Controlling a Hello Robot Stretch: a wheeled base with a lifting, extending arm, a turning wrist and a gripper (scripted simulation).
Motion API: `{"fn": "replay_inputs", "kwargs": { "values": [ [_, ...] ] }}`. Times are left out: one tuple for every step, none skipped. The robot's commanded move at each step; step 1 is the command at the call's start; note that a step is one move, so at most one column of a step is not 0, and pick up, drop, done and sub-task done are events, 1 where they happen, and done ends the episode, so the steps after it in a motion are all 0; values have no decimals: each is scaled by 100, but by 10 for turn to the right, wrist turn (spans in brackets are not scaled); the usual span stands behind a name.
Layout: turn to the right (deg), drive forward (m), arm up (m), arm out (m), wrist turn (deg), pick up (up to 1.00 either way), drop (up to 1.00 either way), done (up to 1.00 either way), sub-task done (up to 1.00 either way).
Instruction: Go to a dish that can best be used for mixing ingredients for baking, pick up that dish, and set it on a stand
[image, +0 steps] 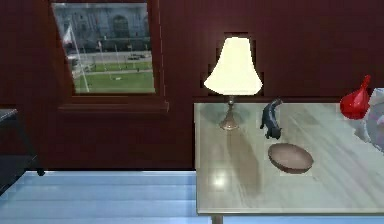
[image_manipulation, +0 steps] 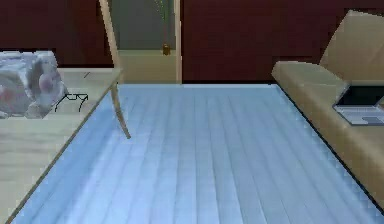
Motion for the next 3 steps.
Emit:
{"fn": "replay_inputs", "kwargs": {
  "values": [
    [-450,0,0,0,0,0,0,0,0],
    [-120,0,0,0,0,0,0,0,0],
    [0,0,50,0,0,0,0,0,0]
  ]
}}
